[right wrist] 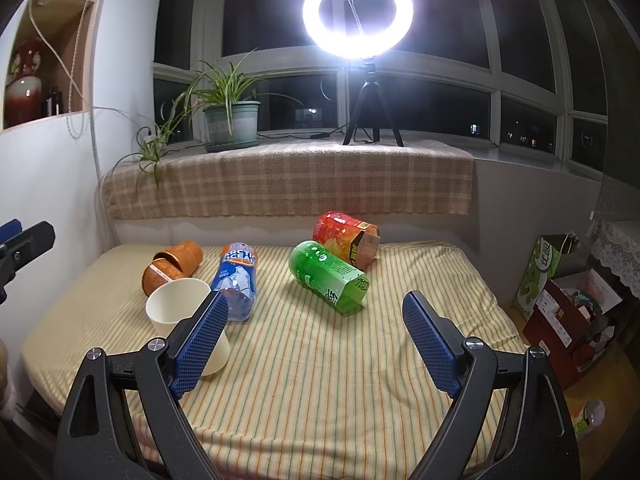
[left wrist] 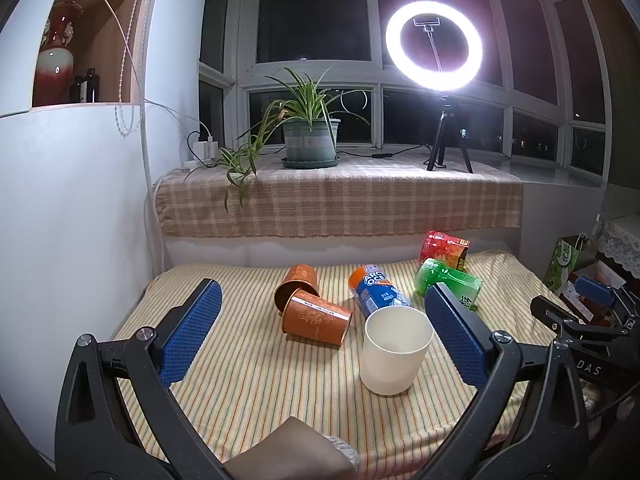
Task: Flip cup upright
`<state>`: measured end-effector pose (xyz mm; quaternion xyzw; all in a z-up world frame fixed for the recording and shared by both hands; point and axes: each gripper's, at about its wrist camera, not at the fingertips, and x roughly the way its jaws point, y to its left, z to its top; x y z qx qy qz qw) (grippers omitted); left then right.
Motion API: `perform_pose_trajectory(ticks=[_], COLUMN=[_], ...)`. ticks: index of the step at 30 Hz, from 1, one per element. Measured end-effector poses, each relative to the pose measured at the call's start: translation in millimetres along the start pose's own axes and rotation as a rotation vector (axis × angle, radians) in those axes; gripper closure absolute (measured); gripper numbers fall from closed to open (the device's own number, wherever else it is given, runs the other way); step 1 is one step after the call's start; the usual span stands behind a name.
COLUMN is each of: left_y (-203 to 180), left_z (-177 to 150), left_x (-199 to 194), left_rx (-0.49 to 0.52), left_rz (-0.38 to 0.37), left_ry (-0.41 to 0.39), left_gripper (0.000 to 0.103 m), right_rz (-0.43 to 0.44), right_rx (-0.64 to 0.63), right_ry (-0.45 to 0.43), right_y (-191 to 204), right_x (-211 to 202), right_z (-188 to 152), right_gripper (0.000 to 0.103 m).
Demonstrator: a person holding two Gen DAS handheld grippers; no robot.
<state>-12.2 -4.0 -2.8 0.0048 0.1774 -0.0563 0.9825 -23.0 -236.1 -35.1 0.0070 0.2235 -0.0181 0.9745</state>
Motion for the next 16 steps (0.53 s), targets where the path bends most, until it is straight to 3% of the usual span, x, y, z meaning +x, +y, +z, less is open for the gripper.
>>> perform_pose_trajectory(ticks=[16], left_y=[6.4], left_z=[-1.2], left_x=[4.8], left_rx=[0.003], left_rz=[0.009], left_ry=[-0.018], left_gripper=[0.000], right_rz=[0.003], right_rx=[-0.002], right_ry=[0.013], right_y=[-0.4], right_x=[5.1], right_z=[-3.6], right_gripper=[0.014])
